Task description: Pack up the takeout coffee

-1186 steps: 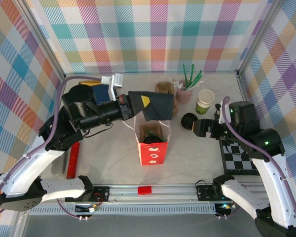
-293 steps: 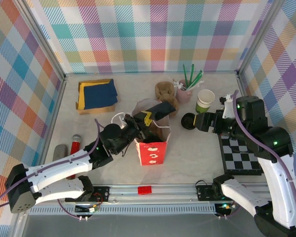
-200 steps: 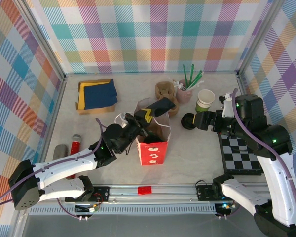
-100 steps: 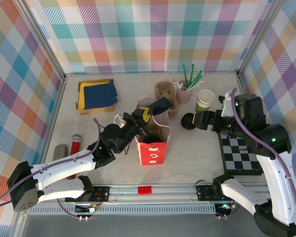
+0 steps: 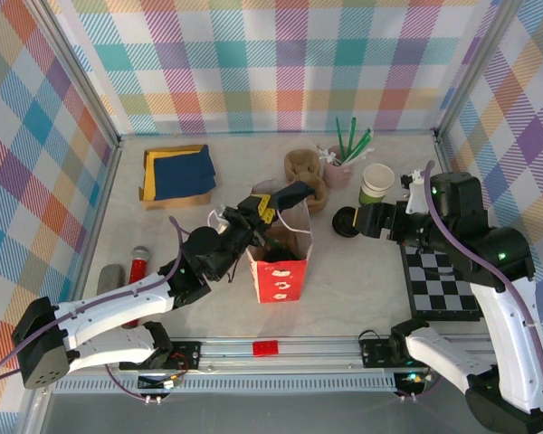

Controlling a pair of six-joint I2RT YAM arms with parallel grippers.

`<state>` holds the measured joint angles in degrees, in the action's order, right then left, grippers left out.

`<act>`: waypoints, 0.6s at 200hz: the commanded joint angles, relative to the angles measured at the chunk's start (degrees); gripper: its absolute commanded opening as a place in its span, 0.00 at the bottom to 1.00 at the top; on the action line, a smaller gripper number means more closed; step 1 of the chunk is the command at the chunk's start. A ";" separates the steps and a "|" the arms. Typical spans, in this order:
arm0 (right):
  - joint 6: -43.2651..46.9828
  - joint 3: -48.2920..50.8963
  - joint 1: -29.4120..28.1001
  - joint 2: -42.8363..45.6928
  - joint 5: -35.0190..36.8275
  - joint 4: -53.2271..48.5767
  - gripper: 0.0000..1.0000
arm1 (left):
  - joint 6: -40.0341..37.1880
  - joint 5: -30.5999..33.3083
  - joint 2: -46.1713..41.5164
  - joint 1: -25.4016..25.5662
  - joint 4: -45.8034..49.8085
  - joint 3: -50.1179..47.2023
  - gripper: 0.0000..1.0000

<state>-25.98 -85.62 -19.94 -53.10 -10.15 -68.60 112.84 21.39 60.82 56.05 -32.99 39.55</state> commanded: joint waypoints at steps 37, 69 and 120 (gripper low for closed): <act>0.14 -0.54 -0.53 0.50 -0.48 0.33 0.91 | 4.78 1.45 -1.58 -1.03 0.03 0.35 0.18; 0.15 -0.44 -0.53 0.37 -0.75 0.53 0.91 | 4.58 1.72 -2.23 -1.21 0.64 0.35 0.22; 0.16 -0.63 -0.61 0.10 -0.83 0.64 0.91 | 4.49 1.99 -3.23 -2.04 1.97 0.09 0.24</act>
<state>-25.98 -85.62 -20.23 -53.06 -10.15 -68.60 112.84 22.20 59.02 54.87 -31.14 39.55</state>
